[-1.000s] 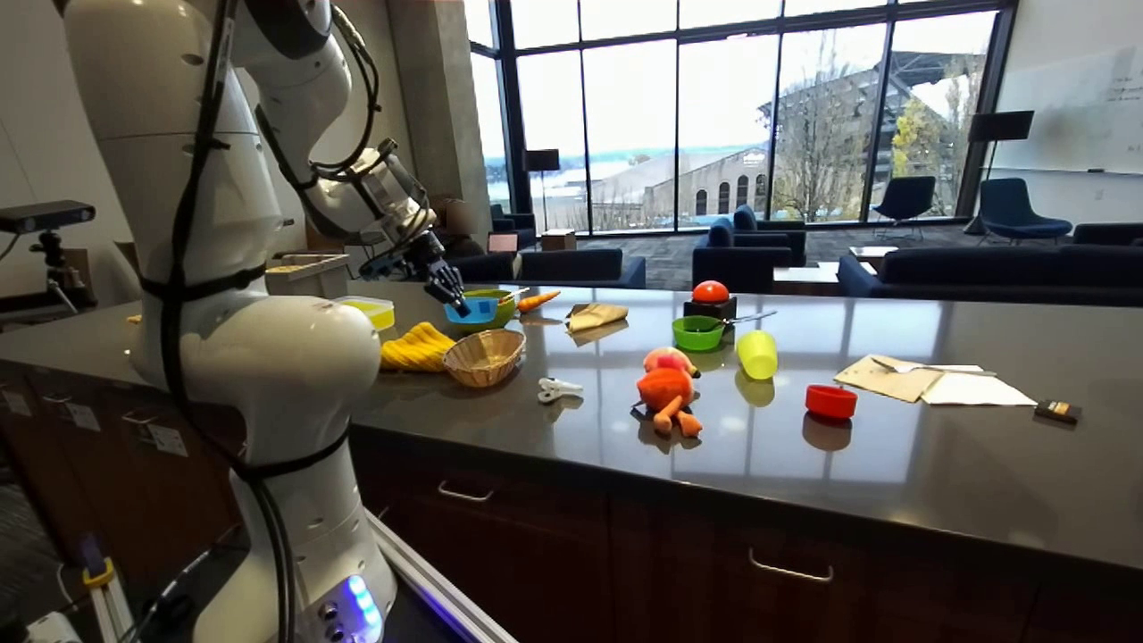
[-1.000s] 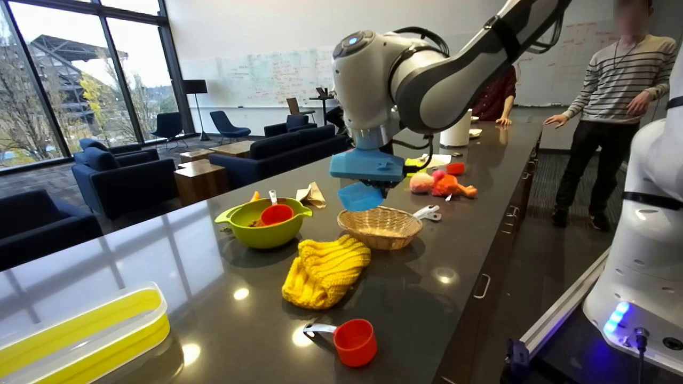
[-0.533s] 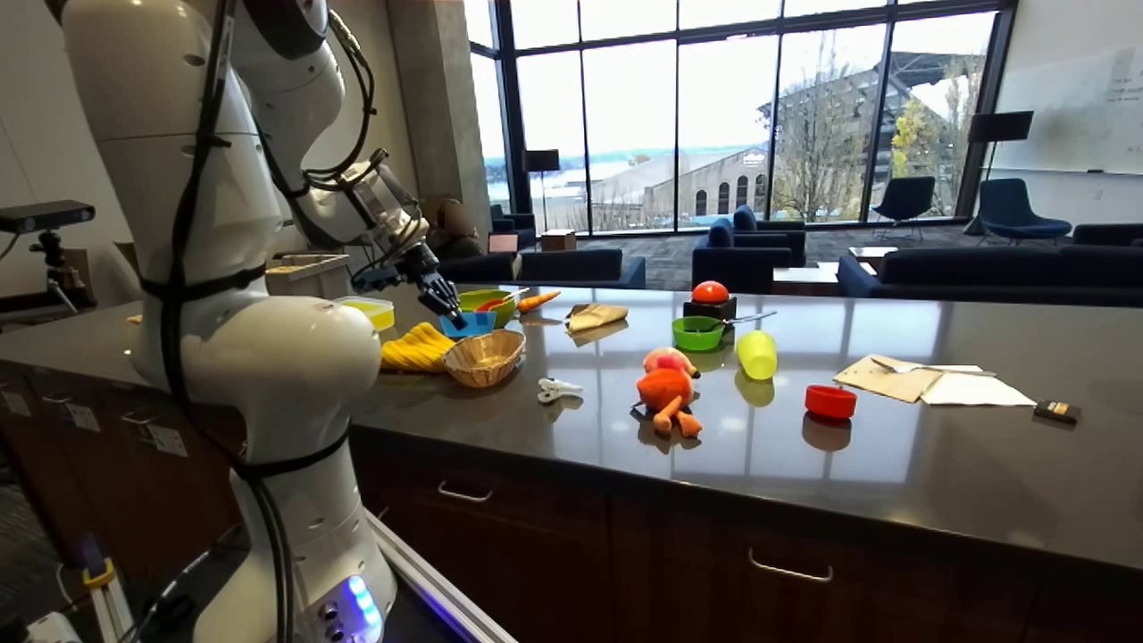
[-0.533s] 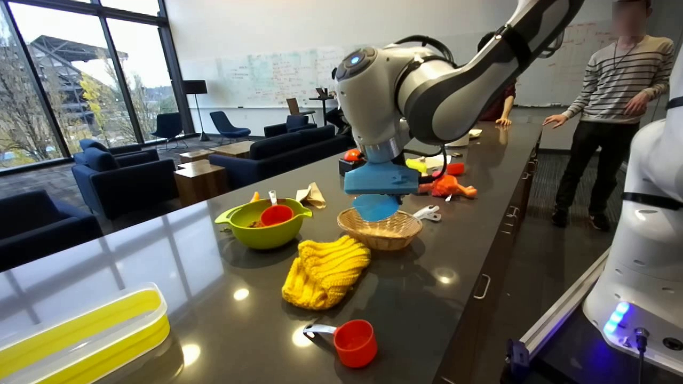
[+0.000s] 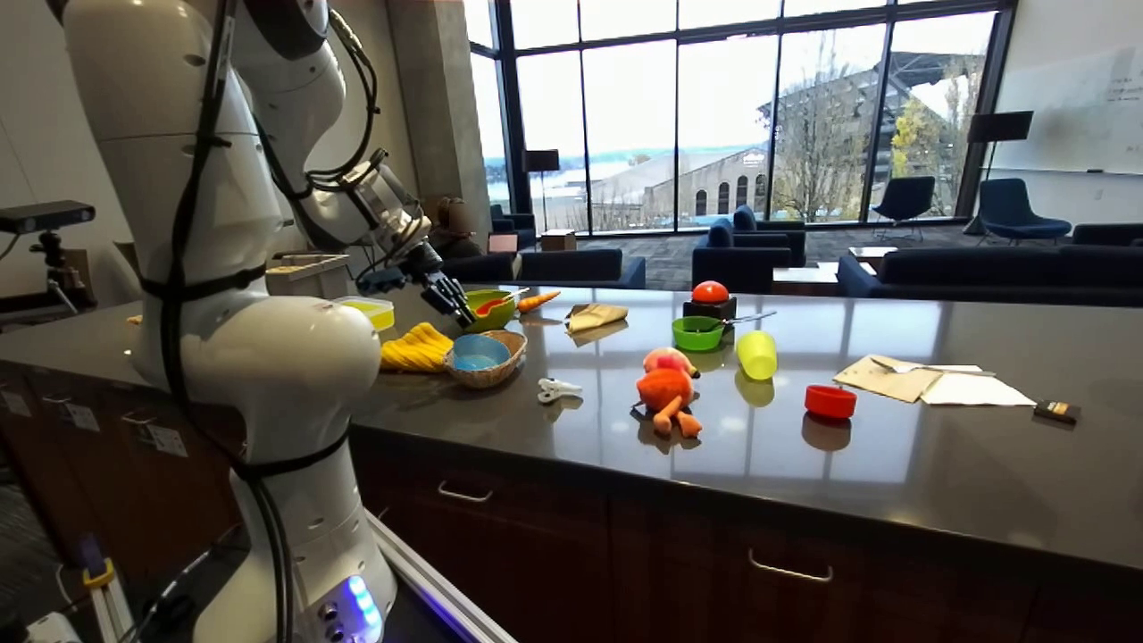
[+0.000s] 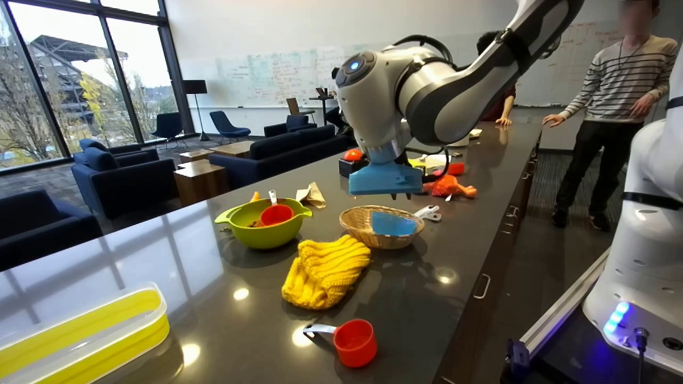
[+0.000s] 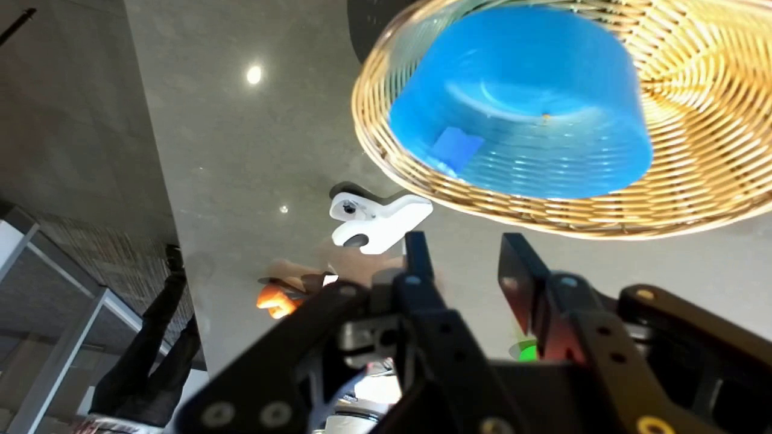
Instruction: Move the basket to the left then put the blue bowl in the basket.
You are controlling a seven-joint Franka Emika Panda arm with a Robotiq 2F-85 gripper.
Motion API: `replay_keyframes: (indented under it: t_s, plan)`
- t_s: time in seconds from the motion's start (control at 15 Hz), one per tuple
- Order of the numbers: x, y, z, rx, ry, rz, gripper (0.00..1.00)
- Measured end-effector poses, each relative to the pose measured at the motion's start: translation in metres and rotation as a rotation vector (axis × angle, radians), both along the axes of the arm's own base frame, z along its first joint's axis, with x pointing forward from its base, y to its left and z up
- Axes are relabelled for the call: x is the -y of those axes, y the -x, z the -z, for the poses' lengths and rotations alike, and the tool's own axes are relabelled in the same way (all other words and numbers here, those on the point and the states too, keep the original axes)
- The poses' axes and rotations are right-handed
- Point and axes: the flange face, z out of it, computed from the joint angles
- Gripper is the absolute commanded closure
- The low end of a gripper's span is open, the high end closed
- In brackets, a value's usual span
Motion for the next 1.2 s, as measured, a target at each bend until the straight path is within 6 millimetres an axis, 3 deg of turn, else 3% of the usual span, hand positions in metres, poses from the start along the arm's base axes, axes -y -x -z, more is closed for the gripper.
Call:
replay_keyframes:
  t_s: [0.33, 0.67, 0.93, 1.2]
  plan:
    - [0.001, -0.001, 0.0, 0.005, 0.009, -0.006, 0.0]
    - [0.012, 0.004, -0.011, 0.037, 0.01, 0.011, 0.0]
    - [0.061, 0.017, -0.033, 0.109, 0.062, 0.027, 0.0]
    - [0.147, 0.012, -0.049, 0.175, -0.047, 0.113, 0.0]
